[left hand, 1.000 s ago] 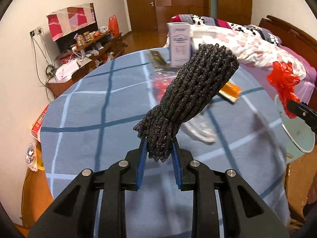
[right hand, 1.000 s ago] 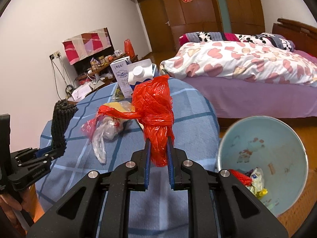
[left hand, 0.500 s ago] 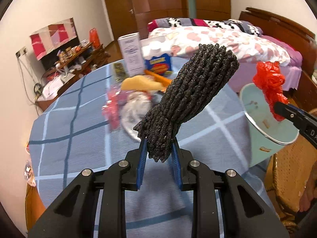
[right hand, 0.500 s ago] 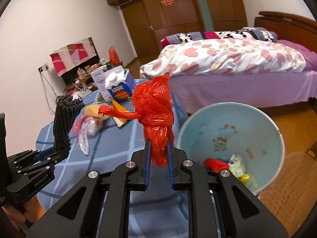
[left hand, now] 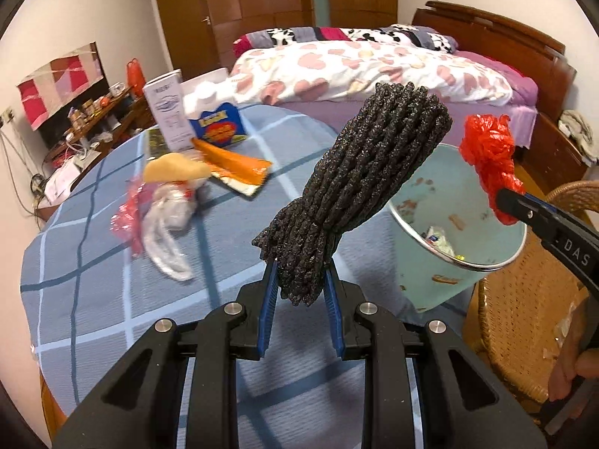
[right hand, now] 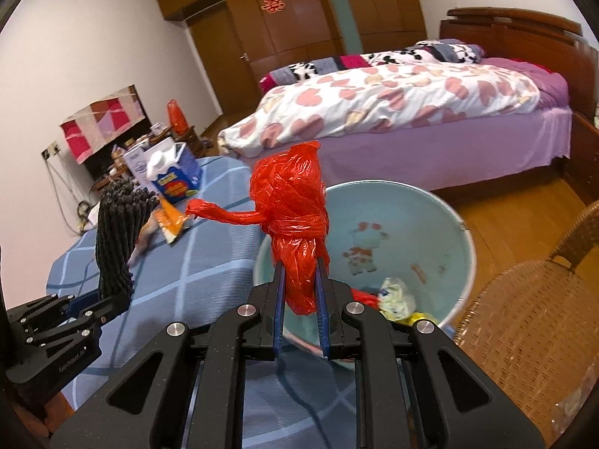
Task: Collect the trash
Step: 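Carry the grey rope and red-orange bag over the bucket and open both tools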
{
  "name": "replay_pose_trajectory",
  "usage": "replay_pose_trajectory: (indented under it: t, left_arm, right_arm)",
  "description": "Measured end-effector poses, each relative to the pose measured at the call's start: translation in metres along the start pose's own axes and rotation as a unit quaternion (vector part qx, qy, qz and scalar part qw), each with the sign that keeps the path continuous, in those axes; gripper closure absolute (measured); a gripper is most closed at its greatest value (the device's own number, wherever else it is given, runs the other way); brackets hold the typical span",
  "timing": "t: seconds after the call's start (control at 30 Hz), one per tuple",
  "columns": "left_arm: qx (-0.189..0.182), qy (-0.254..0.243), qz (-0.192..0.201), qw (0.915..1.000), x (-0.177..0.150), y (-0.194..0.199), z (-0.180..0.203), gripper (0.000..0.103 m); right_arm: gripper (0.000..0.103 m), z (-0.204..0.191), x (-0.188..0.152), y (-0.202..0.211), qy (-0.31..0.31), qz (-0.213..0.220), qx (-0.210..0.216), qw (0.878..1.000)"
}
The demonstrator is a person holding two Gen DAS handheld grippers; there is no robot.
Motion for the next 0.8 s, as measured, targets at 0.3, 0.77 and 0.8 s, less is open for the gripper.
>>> replay_pose_trajectory:
  t: [0.3,0.77,0.8]
  left_arm:
    - [-0.028,-0.029,-0.012,0.9991,0.014,-0.017,0.045,0.079]
    - [-0.037,-0.059,-0.029,0.9971,0.038,-0.051,0.097,0.078]
    - [-0.038,-0.060,-0.031,0.9970,0.039,-0.053,0.100,0.078]
  right_arm:
    - [0.088,0.033,0.006,-0.003,-0.030,0.005,-0.032,0.999]
    - [0.087,0.074,0.004,-0.022,-0.074,-0.019,-0.079,0.994]
    - [0.087,0.075,0.004,-0.023,-0.076,-0.021,-0.080,0.994]
Point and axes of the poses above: each gripper's, at about its wrist camera, not at the fingertips, and y roughly against the way its jaws point, z to its right, x to its top, the point moved 2 cm from there along -y, roughly the way its jaws point, and after that the axes turned 7 degrees about -x, right-handed, at the moved point
